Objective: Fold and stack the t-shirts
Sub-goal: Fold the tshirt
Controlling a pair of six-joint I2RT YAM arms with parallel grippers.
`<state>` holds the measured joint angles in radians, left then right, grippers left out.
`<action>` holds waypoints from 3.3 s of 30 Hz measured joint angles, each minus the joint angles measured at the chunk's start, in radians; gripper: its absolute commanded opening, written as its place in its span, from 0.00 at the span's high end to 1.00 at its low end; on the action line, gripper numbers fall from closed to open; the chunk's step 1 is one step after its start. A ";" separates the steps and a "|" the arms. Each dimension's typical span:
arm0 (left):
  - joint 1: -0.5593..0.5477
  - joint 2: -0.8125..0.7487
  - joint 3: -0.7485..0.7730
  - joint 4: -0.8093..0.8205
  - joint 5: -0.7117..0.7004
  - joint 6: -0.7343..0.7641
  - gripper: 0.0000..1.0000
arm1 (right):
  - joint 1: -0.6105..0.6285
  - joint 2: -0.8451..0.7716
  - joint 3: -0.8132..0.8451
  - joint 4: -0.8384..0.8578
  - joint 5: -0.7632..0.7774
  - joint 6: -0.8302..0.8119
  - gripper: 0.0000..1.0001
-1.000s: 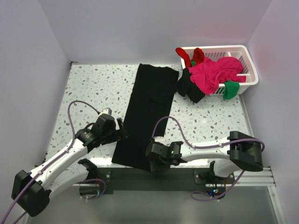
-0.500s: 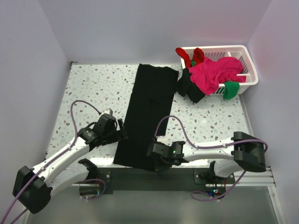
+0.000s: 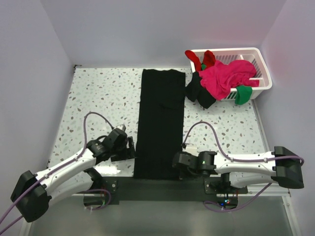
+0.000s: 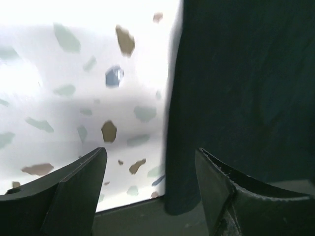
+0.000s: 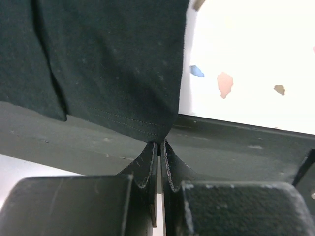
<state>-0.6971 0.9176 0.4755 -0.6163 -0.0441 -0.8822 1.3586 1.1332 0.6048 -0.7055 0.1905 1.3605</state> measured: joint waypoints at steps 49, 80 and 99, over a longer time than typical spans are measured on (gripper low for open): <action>-0.355 0.169 -0.048 0.105 0.106 -0.259 1.00 | -0.037 -0.027 -0.069 -0.024 -0.027 0.007 1.00; -0.412 0.024 0.029 -0.146 0.054 -0.295 1.00 | -0.013 -0.011 0.042 -0.139 -0.160 -0.057 1.00; -0.276 0.101 0.254 -0.172 -0.071 -0.193 1.00 | -0.196 0.007 0.288 -0.303 -0.098 -0.146 1.00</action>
<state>-0.9733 1.0183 0.7300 -0.7883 -0.1150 -1.0756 1.1625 1.1400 0.8925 -1.0084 0.0929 1.2144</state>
